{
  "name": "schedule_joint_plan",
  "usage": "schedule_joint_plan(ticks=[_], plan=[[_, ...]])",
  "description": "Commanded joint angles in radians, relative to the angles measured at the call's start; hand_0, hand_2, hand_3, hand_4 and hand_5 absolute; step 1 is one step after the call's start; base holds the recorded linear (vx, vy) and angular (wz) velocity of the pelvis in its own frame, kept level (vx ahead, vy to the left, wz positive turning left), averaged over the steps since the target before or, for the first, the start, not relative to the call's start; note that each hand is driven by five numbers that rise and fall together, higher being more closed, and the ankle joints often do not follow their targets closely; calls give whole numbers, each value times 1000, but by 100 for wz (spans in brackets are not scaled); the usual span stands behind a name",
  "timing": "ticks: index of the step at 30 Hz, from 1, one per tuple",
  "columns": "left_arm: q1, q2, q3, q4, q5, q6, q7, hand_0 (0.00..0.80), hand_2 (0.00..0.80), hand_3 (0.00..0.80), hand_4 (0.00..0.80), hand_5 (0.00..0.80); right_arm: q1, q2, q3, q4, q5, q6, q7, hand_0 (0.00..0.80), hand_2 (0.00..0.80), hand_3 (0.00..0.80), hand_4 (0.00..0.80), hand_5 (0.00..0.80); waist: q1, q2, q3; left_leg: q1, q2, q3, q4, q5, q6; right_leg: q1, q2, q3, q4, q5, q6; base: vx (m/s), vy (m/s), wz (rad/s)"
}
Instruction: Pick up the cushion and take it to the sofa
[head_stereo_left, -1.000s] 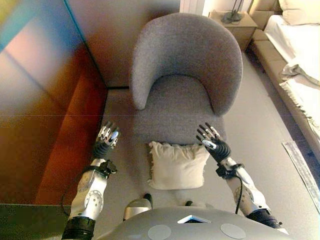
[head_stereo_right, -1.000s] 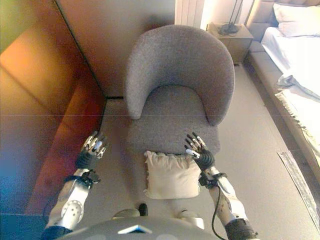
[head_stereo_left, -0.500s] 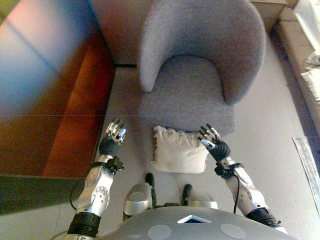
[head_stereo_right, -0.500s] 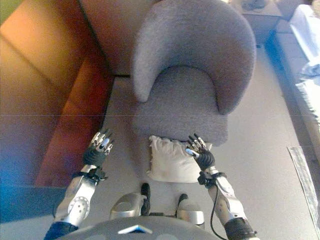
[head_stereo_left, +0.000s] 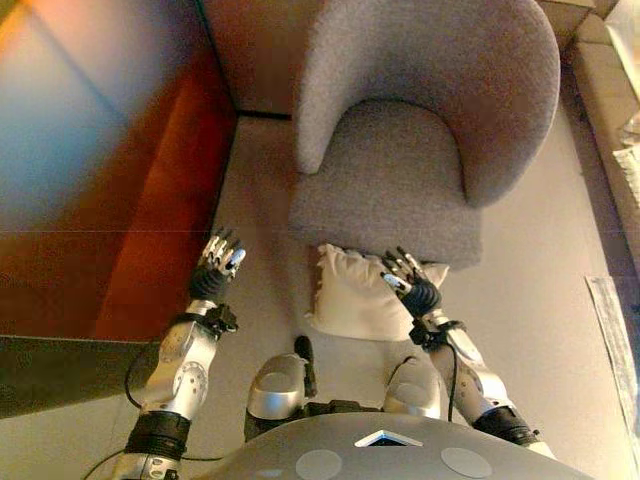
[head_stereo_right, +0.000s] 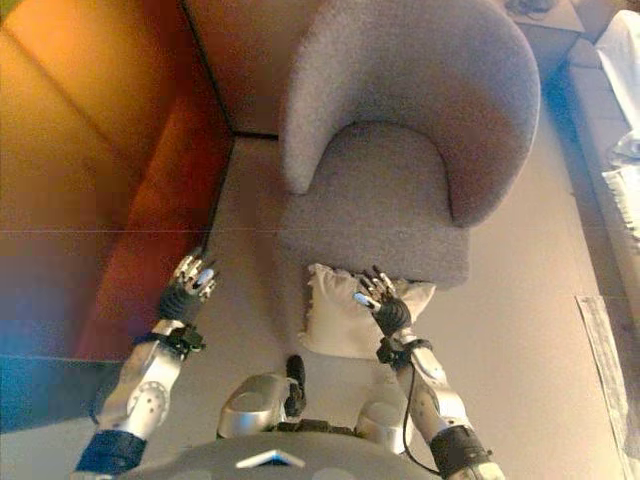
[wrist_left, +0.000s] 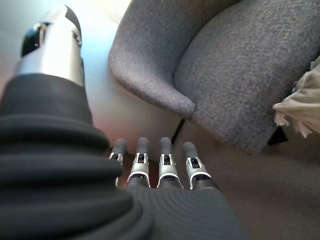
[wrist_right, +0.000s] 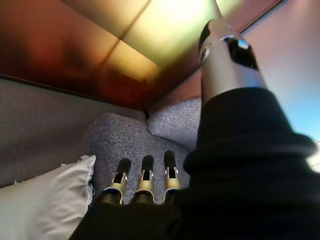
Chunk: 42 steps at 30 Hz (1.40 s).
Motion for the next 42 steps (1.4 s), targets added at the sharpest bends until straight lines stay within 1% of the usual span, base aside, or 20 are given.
schedule_joint_plan(ticks=[1,2,4,6,8,11,13,14,16,17,18,19,22,24,26,27,31,36,37,42], plan=[[-27,27,-9,-71,10,-53,8,0,0,0,0,0,-55,12,-31,-31,-13,-29,-15,0,0,0,0,0,-23,-19,13,-15,68,-125,92,-126,-77,-45,12,38,-108,256,1,149,-270,-6],[-32,30,-11,-69,15,-47,10,0,0,0,0,0,-52,14,-35,-31,-15,-21,-16,0,0,0,0,0,-29,-21,14,-12,80,-133,98,-132,-81,-55,12,44,-97,256,4,145,-256,10],[-31,22,-8,-66,22,-28,12,0,0,0,0,0,-42,11,-49,-31,-28,1,-15,0,0,0,0,0,-26,-27,6,-16,121,-116,113,-126,-96,-34,10,-3,-71,225,10,140,-267,38],[-32,19,-12,-72,22,-6,27,0,0,0,0,0,-34,1,-57,-43,-47,13,-26,0,0,0,0,0,-25,-29,0,-38,152,-112,128,-114,-113,-18,18,-21,-50,200,10,64,-266,37],[-52,26,-27,-68,6,-2,32,0,0,0,0,0,-41,-22,-59,-53,-46,5,-46,0,0,0,0,0,-29,-18,8,-62,197,-104,118,-72,-137,-22,21,-36,-8,173,6,-29,-227,16],[-71,9,-43,-38,3,7,32,0,0,0,0,0,-49,-35,-67,-33,-54,7,-68,0,0,0,0,0,-43,-3,10,-43,223,-93,51,-13,-158,-17,38,-45,19,128,0,32,-122,3],[-70,-5,-56,-17,13,5,35,0,0,0,0,0,-56,-45,-75,-9,-75,11,-81,0,0,0,0,0,-58,7,7,-28,234,-85,36,-2,-167,-25,49,-40,36,103,-4,45,-70,13],[-78,-12,-67,-1,9,2,42,0,0,0,0,0,-72,-51,-80,18,-94,8,-94,0,0,0,0,0,-62,11,11,-38,236,-95,53,-4,-174,-32,52,-34,45,97,-10,31,-36,11],[-92,-24,-82,33,13,1,54,0,0,0,0,0,-102,-63,-84,66,-128,2,-122,0,0,0,0,0,-62,22,26,-61,227,-127,75,-5,-180,-44,52,-19,63,88,-15,52,39,10],[-101,-27,-91,59,11,-14,56,0,0,0,0,0,-130,-72,-81,96,-148,-2,-147,0,0,0,0,0,-60,31,39,-71,213,-157,79,-7,-177,-70,43,4,87,87,-12,33,113,14],[-111,-26,-96,77,9,-22,54,0,0,0,0,0,-156,-80,-76,117,-167,-4,-170,0,0,0,0,0,-58,37,51,-78,202,-170,85,-14,-171,-105,33,25,114,87,-7,-25,144,6],[-126,-23,-103,93,14,-30,63,0,0,0,0,0,-177,-90,-72,133,-177,-5,-190,0,0,0,0,0,-60,44,63,-91,200,-168,94,-19,-165,-142,26,43,145,81,-3,-80,132,-5],[-214,-10,-145,155,14,-60,97,0,0,0,0,0,-252,-118,-76,215,-167,-53,-247,0,0,0,0,0,-63,57,122,-190,189,-148,175,-37,-164,-238,-11,50,202,96,-3,-195,92,-5],[-285,-11,-174,209,27,-85,121,0,0,0,0,0,-321,-129,-75,269,-152,-73,-277,0,0,0,0,0,-62,63,158,-259,177,-153,240,-54,-159,-289,-27,55,228,107,-8,-178,31,10],[-368,-19,-191,268,22,-106,141,0,0,0,0,0,-418,-141,-73,323,-137,-70,-300,0,0,0,0,0,-64,75,199,-340,170,-159,332,-83,-158,-350,-39,69,281,105,-15,-155,45,5],[-393,-22,-194,284,23,-111,154,0,0,0,0,0,-448,-144,-71,339,-132,-68,-299,0,0,0,0,0,-65,80,209,-365,171,-158,354,-89,-156,-372,-37,72,314,92,-21,-137,57,-7],[-468,-28,-198,327,5,-143,191,0,0,0,0,0,-544,-157,-60,360,-123,-39,-321,0,0,0,0,0,-78,95,246,-476,180,-163,469,-131,-155,-478,-34,119,416,59,-32,-77,42,-11],[-530,-41,-207,366,21,-173,196,0,0,0,0,0,-646,-179,-59,429,-101,-27,-345,0,0,0,0,0,-87,120,248,-649,182,-186,581,-162,-148,-649,-17,181,516,37,-42,-57,56,-3],[-542,-45,-215,378,26,-181,204,0,0,0,0,0,-665,-190,-57,454,-98,-29,-344,0,0,0,0,0,-85,129,248,-671,188,-195,615,-196,-153,-674,-10,194,558,3,-35,-9,65,-7],[-631,-34,-213,432,-9,-185,186,0,0,0,0,0,-766,-238,-60,537,-88,-21,-316,0,0,0,0,0,-87,142,248,-816,196,-208,742,-233,-141,-817,6,233,692,-38,-46,-36,28,-8]])
